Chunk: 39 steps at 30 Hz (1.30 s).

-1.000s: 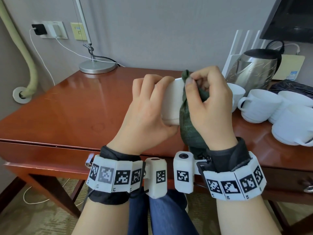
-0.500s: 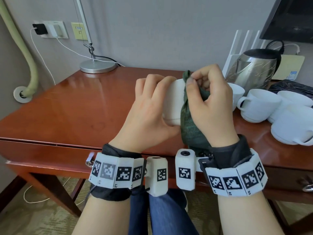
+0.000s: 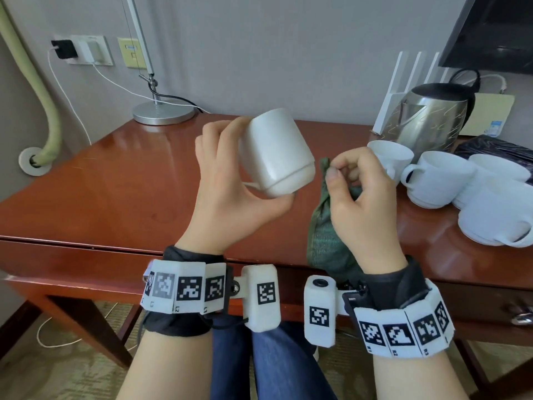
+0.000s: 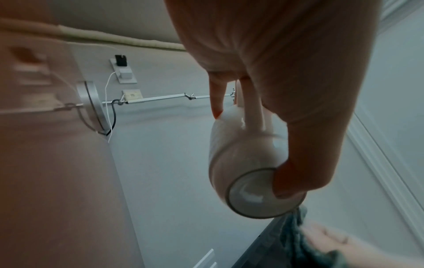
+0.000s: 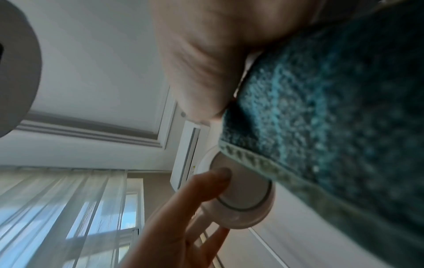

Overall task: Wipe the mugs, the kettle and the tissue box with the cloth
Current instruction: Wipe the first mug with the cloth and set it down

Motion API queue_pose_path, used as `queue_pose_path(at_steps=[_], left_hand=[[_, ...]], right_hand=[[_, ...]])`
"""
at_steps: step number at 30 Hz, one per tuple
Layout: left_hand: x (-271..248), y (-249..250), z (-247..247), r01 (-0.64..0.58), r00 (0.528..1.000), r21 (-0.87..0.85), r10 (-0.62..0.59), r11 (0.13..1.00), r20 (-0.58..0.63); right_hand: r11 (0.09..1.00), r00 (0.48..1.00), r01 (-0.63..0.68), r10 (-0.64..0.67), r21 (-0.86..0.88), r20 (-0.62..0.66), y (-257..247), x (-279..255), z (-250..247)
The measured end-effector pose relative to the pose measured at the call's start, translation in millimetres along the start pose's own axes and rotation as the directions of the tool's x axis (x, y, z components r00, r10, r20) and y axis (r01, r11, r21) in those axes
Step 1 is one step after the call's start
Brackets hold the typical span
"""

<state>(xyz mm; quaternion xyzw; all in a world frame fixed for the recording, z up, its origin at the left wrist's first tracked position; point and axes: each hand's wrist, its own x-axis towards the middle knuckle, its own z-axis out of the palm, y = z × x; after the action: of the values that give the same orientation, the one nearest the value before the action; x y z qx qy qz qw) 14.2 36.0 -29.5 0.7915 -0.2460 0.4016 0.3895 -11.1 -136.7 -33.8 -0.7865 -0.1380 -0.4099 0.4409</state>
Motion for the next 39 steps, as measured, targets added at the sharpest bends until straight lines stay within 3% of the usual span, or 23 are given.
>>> queue_pose_path(at_steps=[3, 5, 8, 10, 12, 16, 19, 25, 30, 36, 39], left_hand=[[1, 3, -2, 0.043, 0.999, -0.103, -0.044, 0.994, -0.01], [0, 4, -2, 0.054, 0.998, -0.156, -0.058, 0.986, -0.021], [-2, 4, 0, 0.076, 0.996, -0.249, -0.083, 0.966, -0.019], [-3, 4, 2, 0.076, 0.996, -0.287, -0.083, 0.955, -0.015], [-3, 3, 3, 0.083, 0.996, -0.302, -0.093, 0.95, -0.018], [-5, 0, 3, 0.134, 0.986, -0.332, -0.161, 0.934, -0.054], [-6, 0, 3, 0.162, 0.975, -0.372, -0.206, 0.914, -0.083], [-3, 4, 2, 0.212, 0.962, -0.543, -0.271, 0.813, -0.03], [-3, -2, 2, 0.261, 0.956, -0.651, -0.283, 0.713, 0.074], [2, -4, -6, 0.27, 0.961, -0.637, -0.16, 0.722, 0.225], [8, -6, -11, 0.274, 0.954, -0.58, -0.142, 0.767, 0.263]], right_hand=[[0.968, 0.983, -0.153, 0.168, 0.197, -0.066, 0, 0, -3], [0.915, 0.953, -0.273, 0.299, 0.296, -0.046, 2, 1, -3], [0.785, 0.876, -0.471, 0.471, 0.402, 0.105, 3, 3, 0], [0.711, 0.834, -0.544, 0.514, 0.445, 0.198, 1, 3, 2], [0.689, 0.843, -0.528, 0.496, 0.497, 0.208, -2, 2, 1], [0.711, 0.908, -0.388, 0.403, 0.587, 0.112, -5, -2, -3], [0.746, 0.925, -0.369, 0.352, 0.555, 0.142, -8, -3, -3], [0.695, 0.884, -0.456, 0.283, 0.556, 0.371, -9, -2, 6], [0.618, 0.861, -0.496, 0.255, 0.61, 0.441, -13, 1, 5], [0.567, 0.868, -0.488, 0.23, 0.664, 0.441, -11, 6, -2], [0.58, 0.873, -0.476, 0.222, 0.661, 0.434, -9, 9, -6]])
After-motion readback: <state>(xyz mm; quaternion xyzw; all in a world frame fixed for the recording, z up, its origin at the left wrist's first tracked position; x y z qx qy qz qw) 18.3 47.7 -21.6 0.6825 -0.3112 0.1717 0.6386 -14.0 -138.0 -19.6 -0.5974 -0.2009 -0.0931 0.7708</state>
